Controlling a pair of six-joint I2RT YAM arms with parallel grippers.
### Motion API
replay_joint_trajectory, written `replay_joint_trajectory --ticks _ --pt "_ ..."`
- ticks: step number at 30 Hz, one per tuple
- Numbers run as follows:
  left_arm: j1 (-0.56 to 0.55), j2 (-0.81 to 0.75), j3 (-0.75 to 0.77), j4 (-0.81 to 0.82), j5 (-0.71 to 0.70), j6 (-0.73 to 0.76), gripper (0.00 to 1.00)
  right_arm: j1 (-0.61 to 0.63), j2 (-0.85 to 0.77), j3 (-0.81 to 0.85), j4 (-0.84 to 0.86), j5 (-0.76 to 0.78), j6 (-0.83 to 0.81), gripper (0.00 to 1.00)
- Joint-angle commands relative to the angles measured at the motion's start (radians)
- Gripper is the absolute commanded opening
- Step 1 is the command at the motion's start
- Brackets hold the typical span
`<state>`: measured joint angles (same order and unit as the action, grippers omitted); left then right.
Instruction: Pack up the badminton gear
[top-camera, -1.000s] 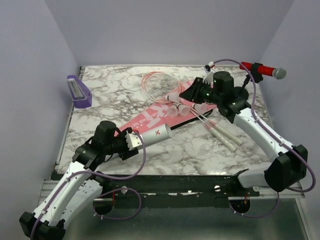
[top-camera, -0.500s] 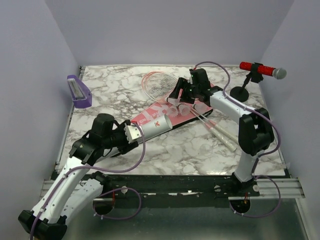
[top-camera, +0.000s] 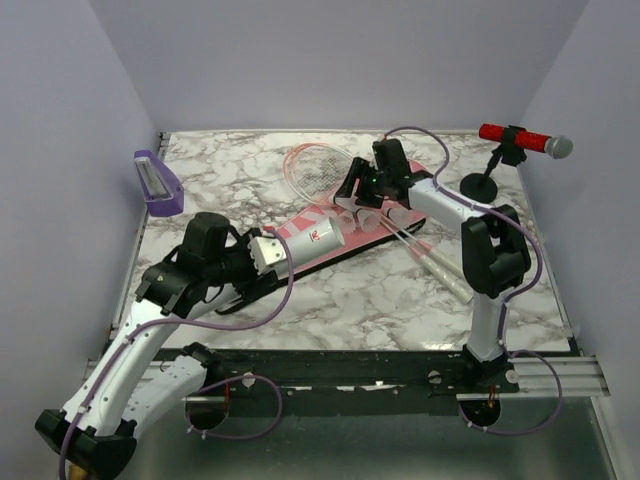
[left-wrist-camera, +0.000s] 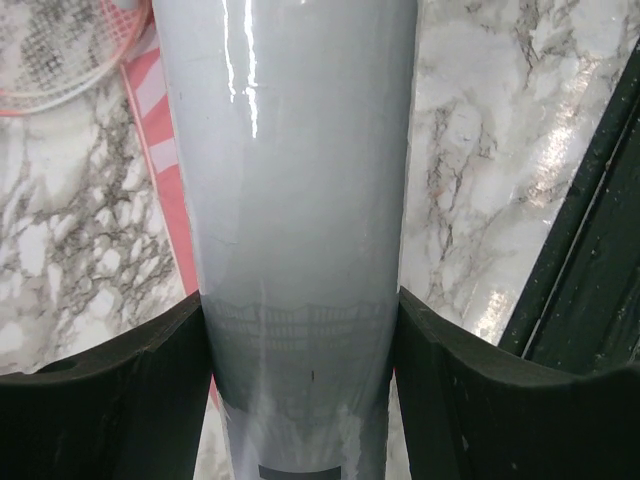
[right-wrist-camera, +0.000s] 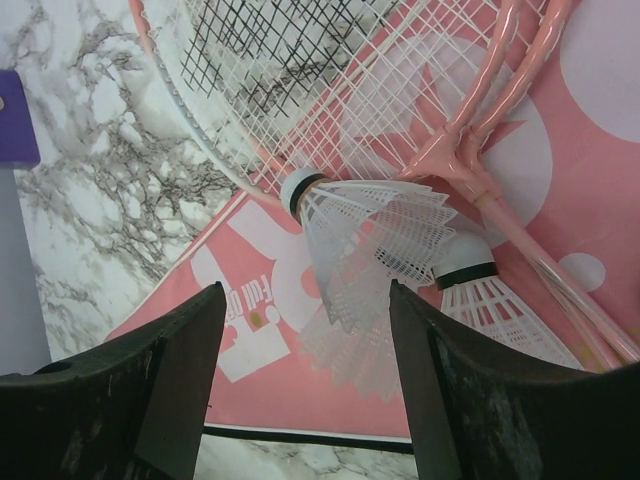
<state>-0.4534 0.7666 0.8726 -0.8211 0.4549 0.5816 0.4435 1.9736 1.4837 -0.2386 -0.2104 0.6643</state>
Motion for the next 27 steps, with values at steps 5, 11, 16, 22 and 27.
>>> replay_joint_trajectory --ticks 5,11,16,22,27 --pt "0.004 0.051 0.091 -0.015 -0.010 0.030 0.54 0.000 0.041 -0.019 0.077 -0.004 0.060 0.64" --pt "0.007 0.048 0.069 -0.006 -0.004 0.084 0.55 0.000 0.105 0.015 0.096 -0.018 0.100 0.49" --pt "0.016 -0.007 -0.012 0.065 0.042 0.112 0.57 0.000 0.122 0.030 0.094 -0.024 0.107 0.29" --pt "0.039 -0.056 -0.126 0.083 0.061 0.218 0.57 0.000 0.021 0.038 0.030 -0.009 0.048 0.08" --pt "0.088 -0.078 -0.152 0.092 0.103 0.302 0.57 0.000 -0.105 0.014 -0.014 -0.061 0.008 0.04"
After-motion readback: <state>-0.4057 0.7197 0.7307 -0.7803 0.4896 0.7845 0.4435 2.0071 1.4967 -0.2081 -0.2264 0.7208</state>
